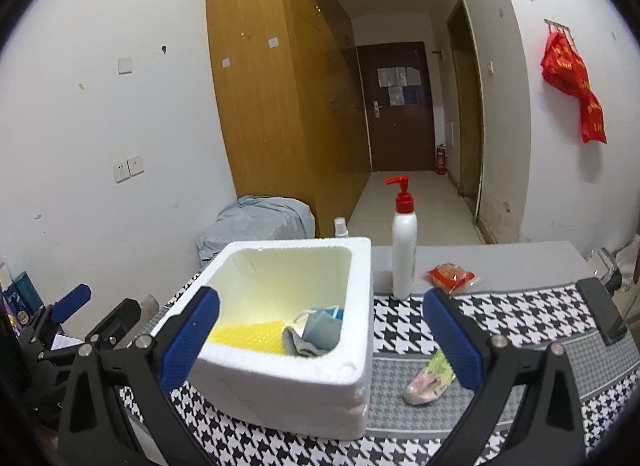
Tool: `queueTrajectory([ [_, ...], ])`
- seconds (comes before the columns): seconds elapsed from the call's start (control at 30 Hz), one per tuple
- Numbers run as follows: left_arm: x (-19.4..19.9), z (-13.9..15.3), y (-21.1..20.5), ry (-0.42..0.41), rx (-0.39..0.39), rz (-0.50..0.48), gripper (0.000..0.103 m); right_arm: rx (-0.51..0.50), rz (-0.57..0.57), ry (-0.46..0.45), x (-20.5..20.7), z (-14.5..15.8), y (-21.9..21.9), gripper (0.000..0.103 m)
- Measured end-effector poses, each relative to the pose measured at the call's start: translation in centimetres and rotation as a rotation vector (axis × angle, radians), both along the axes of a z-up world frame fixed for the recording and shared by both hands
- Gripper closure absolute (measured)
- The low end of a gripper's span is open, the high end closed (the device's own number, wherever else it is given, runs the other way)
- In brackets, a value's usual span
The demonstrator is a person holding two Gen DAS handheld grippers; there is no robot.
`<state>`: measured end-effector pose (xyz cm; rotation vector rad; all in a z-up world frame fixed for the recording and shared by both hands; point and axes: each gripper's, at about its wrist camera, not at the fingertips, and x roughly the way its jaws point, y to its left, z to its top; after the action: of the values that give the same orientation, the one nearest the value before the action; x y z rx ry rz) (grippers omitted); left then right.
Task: Organize soft objects
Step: 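Withdraw both tools from the box back over the runner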
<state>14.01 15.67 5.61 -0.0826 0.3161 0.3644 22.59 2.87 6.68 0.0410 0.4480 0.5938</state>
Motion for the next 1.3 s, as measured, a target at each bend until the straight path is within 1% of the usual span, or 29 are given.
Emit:
queueTrajectory([
  [0.1,-0.5,0.1,-0.5,-0.004,0.003,-0.009,0.001,0.042,-0.019,-0.031,-0.9,0.1,-0.9,0.000],
  [0.2,-1.0,0.2,-1.1,-0.009,0.008,-0.015,0.001,0.099,-0.015,-0.046,-1.7,0.3,-2.0,0.000],
  [0.37,-1.8,0.4,-2.2,-0.017,0.015,-0.026,0.001,0.123,-0.012,-0.057,-2.8,0.4,-2.9,0.000],
  [0.5,-2.4,0.6,-3.1,-0.024,0.026,-0.038,0.001,0.095,-0.024,-0.044,-3.4,0.3,-3.2,0.000],
  [0.67,-3.2,0.6,-4.0,-0.030,0.034,-0.046,0.001,0.056,-0.055,-0.098,-5.1,0.5,-3.9,0.000],
  [0.77,-3.7,0.5,-4.5,-0.032,0.035,-0.049,0.001,0.015,-0.075,-0.122,-5.6,0.6,-3.9,0.000],
  [0.9,-4.4,0.4,-5.1,-0.034,0.040,-0.052,0.001,0.028,-0.074,-0.146,-6.6,0.5,-4.5,0.000],
  [0.97,-4.7,0.4,-5.3,-0.036,0.042,-0.053,0.001,0.013,-0.090,-0.163,-7.1,0.4,-4.5,0.000],
  [1.0,-4.8,0.4,-5.4,-0.038,0.042,-0.054,0.001,-0.004,-0.094,-0.159,-7.1,0.4,-4.5,0.000],
  [1.03,-5.0,0.3,-5.5,-0.040,0.042,-0.056,0.001,-0.026,-0.081,-0.135,-7.0,0.5,-4.4,0.000],
  [1.1,-5.3,0.2,-5.7,-0.046,0.040,-0.057,0.001,-0.022,-0.045,-0.110,-6.8,0.4,-4.4,0.000],
  [1.13,-5.4,0.2,-5.8,-0.049,0.040,-0.059,0.001,-0.019,-0.051,-0.107,-6.9,0.4,-4.6,0.000],
  [1.23,-5.9,0.0,-6.1,-0.054,0.041,-0.066,0.001,-0.040,-0.103,-0.144,-7.7,0.3,-4.8,0.000],
  [1.3,-6.1,-0.2,-6.3,-0.055,0.037,-0.074,0.001,-0.047,-0.087,-0.174,-8.5,0.3,-5.0,0.000],
])
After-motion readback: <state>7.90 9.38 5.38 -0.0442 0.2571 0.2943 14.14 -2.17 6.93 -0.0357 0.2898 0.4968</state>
